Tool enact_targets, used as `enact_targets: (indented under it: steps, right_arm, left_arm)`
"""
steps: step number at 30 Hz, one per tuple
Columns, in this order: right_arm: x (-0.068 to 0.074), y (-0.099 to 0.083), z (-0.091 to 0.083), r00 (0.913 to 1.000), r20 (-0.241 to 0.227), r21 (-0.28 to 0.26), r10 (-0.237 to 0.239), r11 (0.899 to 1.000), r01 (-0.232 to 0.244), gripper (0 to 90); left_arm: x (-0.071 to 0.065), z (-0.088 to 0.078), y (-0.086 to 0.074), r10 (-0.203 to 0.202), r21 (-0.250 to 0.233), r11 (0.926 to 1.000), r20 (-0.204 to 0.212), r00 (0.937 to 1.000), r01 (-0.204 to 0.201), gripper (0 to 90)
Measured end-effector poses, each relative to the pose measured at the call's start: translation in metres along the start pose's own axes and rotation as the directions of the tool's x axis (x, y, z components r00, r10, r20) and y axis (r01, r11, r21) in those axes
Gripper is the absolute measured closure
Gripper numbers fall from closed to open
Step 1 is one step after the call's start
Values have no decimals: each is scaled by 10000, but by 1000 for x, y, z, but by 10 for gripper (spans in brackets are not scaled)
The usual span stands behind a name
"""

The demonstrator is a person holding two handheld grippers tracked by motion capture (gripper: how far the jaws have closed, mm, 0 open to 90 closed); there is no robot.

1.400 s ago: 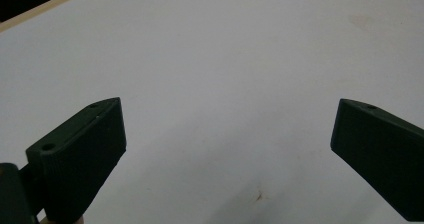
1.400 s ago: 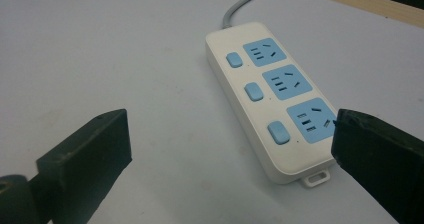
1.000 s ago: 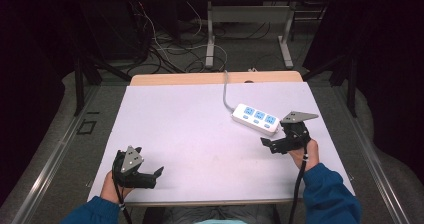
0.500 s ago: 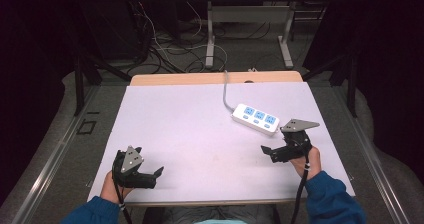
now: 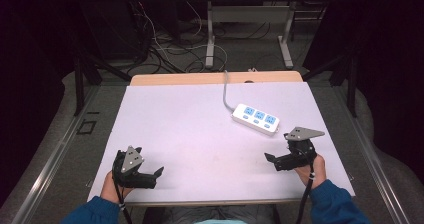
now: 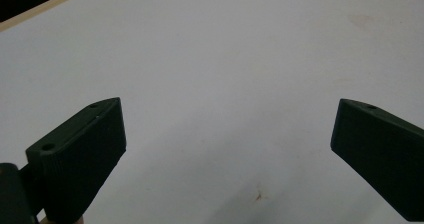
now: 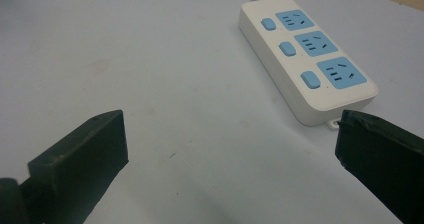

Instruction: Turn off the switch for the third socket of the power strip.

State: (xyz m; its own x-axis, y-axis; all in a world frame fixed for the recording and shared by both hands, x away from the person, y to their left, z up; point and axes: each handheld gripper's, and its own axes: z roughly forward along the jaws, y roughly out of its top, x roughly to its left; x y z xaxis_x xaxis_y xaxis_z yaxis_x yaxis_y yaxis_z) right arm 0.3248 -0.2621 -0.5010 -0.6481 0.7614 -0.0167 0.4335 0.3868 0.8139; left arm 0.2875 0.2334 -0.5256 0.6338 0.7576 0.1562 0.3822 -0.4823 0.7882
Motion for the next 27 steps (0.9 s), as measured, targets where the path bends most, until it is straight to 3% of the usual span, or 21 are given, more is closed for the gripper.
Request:
enact_targets:
  steps: [11,12,15,27]
  right_arm:
    - [5,-10,-5,9999,76,125,-106,9999,105,0]
    - [4,-11,-5,9995,64,164,-294,9994,293,0]
    - [6,-13,-6,9998,149,160,-138,9998,136,0]
    - [8,-23,-9,9992,251,253,-321,9992,314,0]
  left_arm:
    - [0,0,0,-6,6,10000,7,10000,6,11]
    - [0,0,0,-7,-4,10000,5,10000,7,12]
    - [0,0,0,-19,-10,10000,13,10000,19,11]
    - [-1,1,0,-126,-8,9999,99,9999,126,11]
